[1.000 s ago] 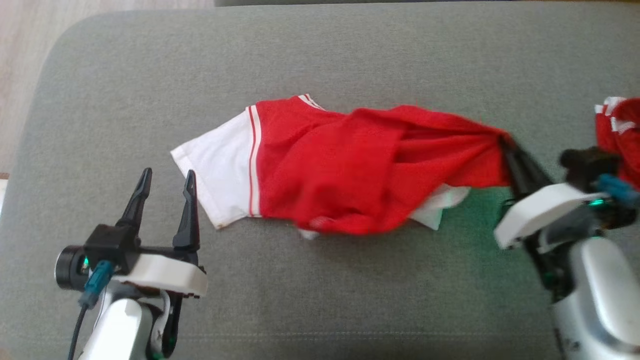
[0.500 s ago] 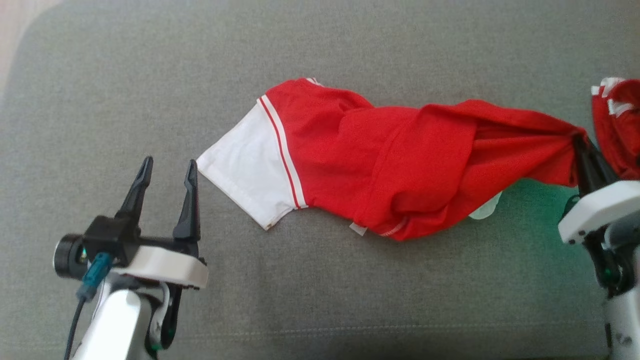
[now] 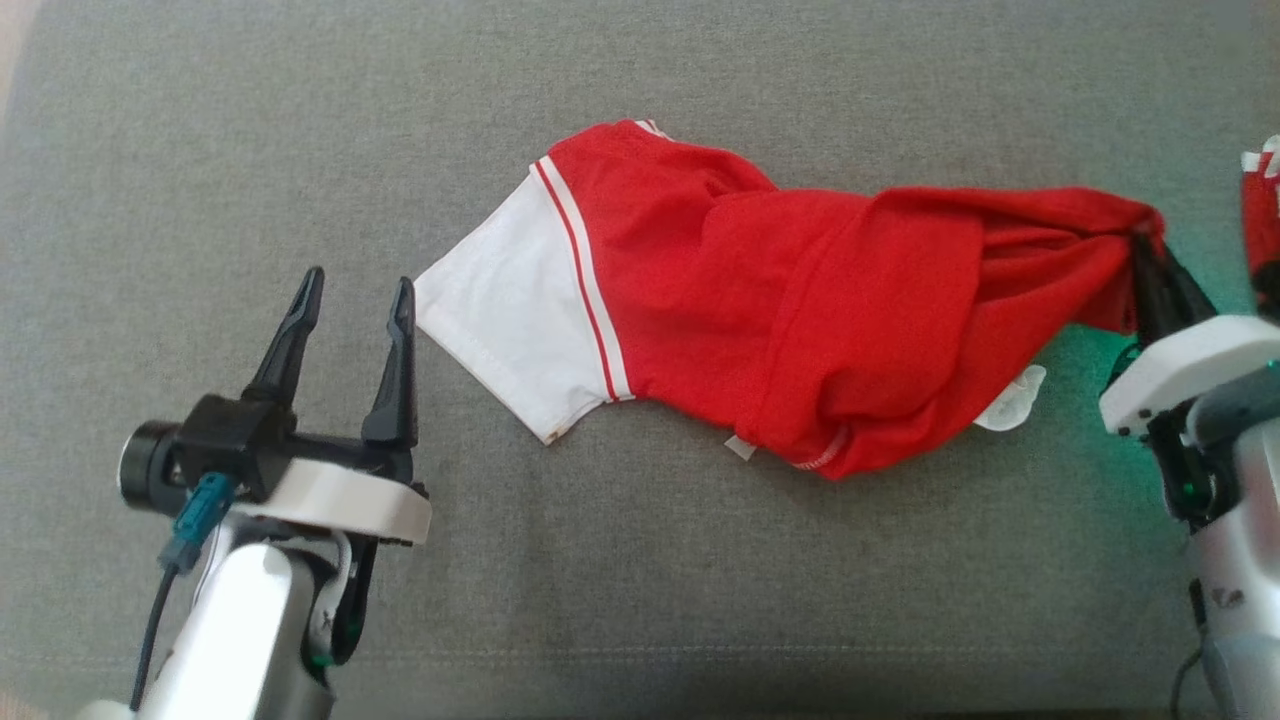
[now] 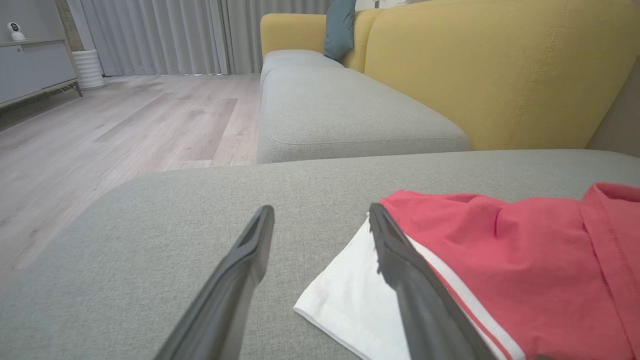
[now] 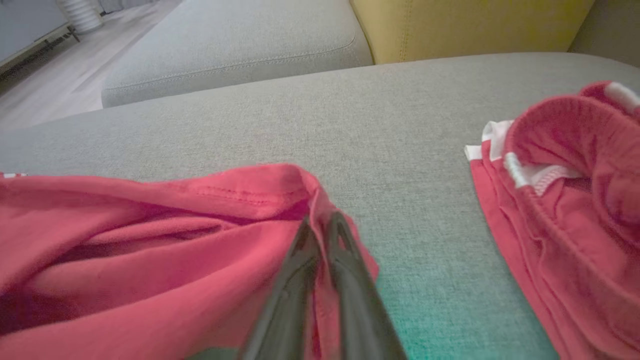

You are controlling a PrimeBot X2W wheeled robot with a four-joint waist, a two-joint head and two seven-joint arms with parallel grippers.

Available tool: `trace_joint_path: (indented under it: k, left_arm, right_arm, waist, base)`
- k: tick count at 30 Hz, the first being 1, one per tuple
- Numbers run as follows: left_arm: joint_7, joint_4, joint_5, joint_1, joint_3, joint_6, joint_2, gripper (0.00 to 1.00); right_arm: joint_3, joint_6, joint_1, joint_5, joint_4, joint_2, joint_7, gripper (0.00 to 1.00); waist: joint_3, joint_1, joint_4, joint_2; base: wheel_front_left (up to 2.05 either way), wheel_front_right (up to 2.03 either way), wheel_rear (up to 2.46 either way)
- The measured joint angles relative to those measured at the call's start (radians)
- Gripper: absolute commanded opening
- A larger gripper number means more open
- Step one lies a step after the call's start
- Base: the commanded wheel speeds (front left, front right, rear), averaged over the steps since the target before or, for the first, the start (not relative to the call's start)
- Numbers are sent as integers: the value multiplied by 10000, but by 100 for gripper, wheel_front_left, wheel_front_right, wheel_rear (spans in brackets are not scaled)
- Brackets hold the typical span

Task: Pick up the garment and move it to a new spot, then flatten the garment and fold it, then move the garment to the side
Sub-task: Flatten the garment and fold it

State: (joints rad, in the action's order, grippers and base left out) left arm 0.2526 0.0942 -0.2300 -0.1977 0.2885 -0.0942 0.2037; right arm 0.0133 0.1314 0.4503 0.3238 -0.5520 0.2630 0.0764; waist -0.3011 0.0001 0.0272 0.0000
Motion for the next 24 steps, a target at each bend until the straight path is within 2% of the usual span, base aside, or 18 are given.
trace_joint_path:
  k: [4,9,13,18,20,24]
  left_arm:
    - [0,21,15,-109,-4,77,-65,100]
    - [0,33,102,-114,-81,73,-111,100]
    - [0,25,190,-54,-146,59,-115,100]
    - [0,17,199,277,-194,48,-119,100]
    - [0,17,265,475,-249,-21,-119,100]
    - [0,19,341,558,-270,-25,-117,100]
  right_arm:
    - [109,0,76,-67,-535,-17,-1106,100]
    - [280,0,61,-656,-199,-142,-2499,100]
    - [360,0,-295,-1239,1043,-481,-2894,100]
    - [360,0,-1601,-2057,2811,-1041,-2947,100]
    - [299,0,-2756,-2405,4067,-1578,-2589,100]
    - [190,0,-3705,-2462,4959,-1896,-2192,100]
  waist:
    - [-20,0,15,0]
    - [172,-1,-79,0]
    - [353,-1,-204,0]
    - [661,-1,-304,0]
    - [886,-1,-330,0]
    - [1090,-1,-327,0]
  base:
    - [0,0,0]
    - [0,0,0]
    - [0,0,0]
    - [0,0,0]
    - [0,0,0]
    - [0,0,0]
